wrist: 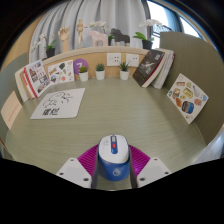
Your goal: Arrange mouse
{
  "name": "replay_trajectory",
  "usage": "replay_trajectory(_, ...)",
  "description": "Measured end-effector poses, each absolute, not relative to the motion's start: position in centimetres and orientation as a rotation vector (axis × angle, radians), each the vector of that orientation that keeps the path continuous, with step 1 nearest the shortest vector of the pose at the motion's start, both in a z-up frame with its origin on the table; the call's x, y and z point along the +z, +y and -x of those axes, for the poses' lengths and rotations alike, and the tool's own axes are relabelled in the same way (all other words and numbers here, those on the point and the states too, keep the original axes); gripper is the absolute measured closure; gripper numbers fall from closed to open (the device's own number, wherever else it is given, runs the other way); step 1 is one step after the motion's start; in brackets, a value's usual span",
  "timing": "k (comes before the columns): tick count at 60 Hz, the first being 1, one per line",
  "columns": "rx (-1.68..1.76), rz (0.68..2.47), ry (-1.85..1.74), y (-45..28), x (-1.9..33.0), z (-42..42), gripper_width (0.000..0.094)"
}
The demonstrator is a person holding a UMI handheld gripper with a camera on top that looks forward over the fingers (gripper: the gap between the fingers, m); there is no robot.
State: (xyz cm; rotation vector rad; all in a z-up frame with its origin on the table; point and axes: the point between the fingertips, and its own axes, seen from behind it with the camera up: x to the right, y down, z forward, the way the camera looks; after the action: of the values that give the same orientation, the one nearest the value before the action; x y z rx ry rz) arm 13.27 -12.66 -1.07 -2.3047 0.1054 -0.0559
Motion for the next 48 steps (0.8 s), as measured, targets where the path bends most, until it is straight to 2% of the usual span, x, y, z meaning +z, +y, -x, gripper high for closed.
replay_trajectory(3,-0.042,2.310,0.068,-12.6,-1.2,-13.0,0.0539)
replay_trajectory(8,-0.014,2.342,0.031,-12.7,-1.2,-13.2,0.0582)
replay_trajectory(15,0.024,2.415,0.058,-12.7,-0.9,-13.2,0.0584)
replay_trajectory(19,0.025,2.425,0.079,-12.2,0.5,-13.4,0.0584)
replay_trajectory(26,-0.024,2.336,0.093,-9.2,6.8,-14.1,0.0584)
replay_trajectory(40,-0.087,2.065,0.070,1.4,24.2,-11.5,0.0583)
replay_trajectory(44,-0.066,2.014,0.057,4.2,27.7,-8.9,0.0583)
replay_trajectory(48,-0.057,1.983,0.035,7.0,29.2,-6.0,0.0584)
